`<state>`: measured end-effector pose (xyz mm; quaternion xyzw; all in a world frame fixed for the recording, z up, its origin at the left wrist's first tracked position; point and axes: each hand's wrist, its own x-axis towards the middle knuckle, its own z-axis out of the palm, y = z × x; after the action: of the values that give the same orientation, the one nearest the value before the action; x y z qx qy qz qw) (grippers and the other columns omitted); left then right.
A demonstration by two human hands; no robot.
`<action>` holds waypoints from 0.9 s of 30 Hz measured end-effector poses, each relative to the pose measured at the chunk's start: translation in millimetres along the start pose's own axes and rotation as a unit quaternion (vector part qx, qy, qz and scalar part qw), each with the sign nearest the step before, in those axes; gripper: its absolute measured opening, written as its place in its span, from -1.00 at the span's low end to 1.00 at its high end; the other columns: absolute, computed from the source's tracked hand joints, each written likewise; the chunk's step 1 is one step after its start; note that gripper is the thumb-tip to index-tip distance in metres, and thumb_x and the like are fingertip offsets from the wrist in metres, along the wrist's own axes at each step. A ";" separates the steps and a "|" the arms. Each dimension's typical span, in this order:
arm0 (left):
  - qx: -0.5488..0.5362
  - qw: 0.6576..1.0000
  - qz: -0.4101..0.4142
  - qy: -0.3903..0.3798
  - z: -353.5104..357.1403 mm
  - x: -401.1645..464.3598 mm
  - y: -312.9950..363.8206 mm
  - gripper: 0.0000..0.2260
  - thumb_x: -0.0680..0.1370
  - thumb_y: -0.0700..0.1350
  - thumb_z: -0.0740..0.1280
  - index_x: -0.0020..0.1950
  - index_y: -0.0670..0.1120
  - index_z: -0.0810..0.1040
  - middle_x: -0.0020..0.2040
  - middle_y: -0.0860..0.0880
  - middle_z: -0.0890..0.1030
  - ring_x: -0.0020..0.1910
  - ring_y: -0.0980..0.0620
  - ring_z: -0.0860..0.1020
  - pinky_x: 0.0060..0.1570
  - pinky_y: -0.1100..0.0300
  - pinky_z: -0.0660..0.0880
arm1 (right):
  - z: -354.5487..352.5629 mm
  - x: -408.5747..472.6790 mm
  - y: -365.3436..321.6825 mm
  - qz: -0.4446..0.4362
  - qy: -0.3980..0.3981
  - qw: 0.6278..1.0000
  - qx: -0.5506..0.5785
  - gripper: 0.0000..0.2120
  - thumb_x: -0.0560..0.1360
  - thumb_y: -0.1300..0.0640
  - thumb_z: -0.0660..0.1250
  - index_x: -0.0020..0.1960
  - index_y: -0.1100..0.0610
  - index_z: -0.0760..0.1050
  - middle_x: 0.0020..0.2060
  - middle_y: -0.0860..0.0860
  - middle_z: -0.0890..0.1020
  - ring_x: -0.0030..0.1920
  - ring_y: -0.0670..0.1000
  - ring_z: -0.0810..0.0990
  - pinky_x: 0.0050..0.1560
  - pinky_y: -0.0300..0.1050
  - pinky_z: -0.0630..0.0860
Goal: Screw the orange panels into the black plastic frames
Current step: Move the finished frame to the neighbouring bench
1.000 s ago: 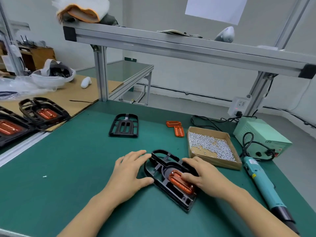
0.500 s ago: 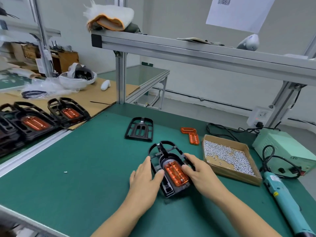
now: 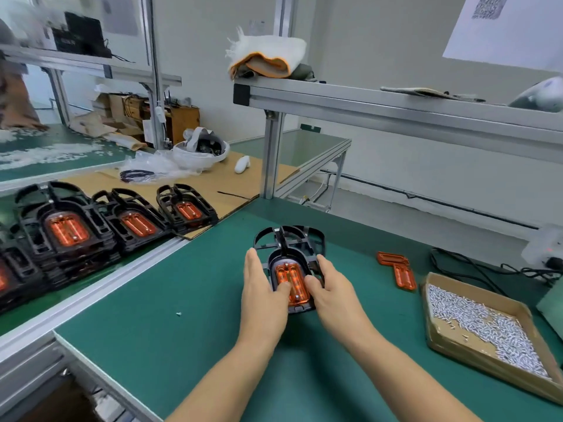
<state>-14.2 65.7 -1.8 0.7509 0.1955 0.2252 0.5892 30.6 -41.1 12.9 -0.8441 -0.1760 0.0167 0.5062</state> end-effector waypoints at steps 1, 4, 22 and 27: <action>0.002 1.000 0.000 0.010 -6.7 5.8 -0.8 -0.30 0.56 -0.24 0.28 0.57 0.01 -0.06 0.56 0.10 0.03 0.51 0.13 0.08 0.38 0.29 0.04 | 7.1 5.3 -5.2 -0.003 -0.009 1.000 -0.003 -0.58 0.65 0.19 0.14 0.49 0.17 0.24 -0.03 -0.05 0.55 -0.13 -0.17 0.51 -0.24 -0.61 0.32; -0.002 0.999 -0.004 0.042 -28.0 23.1 -3.3 -0.37 0.61 -0.19 0.22 0.57 0.04 -0.04 0.56 0.11 0.04 0.50 0.13 0.08 0.34 0.30 0.05 | 29.2 22.2 -20.0 -0.016 -0.039 0.999 -0.015 -0.52 0.66 0.14 0.13 0.55 0.14 0.13 0.27 0.05 0.50 0.07 -0.12 0.43 -0.19 -0.54 0.29; 0.030 0.981 0.001 0.193 -112.8 159.5 -14.0 -0.42 0.61 -0.29 0.13 0.57 -0.07 -0.04 0.57 0.01 0.01 0.53 0.03 0.04 0.50 0.09 0.03 | 146.2 130.8 -88.0 -0.091 -0.092 0.991 -0.026 -0.57 0.59 0.37 0.07 0.39 0.08 0.38 0.11 -0.02 0.49 0.00 -0.05 0.42 -0.16 -0.31 0.29; 0.084 0.978 0.004 0.191 -116.5 205.0 -18.2 -0.41 0.60 -0.32 0.08 0.56 -0.14 -0.12 0.58 -0.05 -0.09 0.55 0.02 -0.07 0.51 0.11 -0.05 | 171.5 167.0 -95.1 -0.089 -0.074 0.993 -0.013 -0.57 0.49 0.45 0.05 0.24 0.17 0.46 0.02 0.03 0.53 0.00 0.03 0.46 -0.08 -0.19 0.37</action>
<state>87.6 277.3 26.4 0.7416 0.3194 0.3498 0.4750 125.0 197.4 36.2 -0.8283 -0.2874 0.0314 0.4799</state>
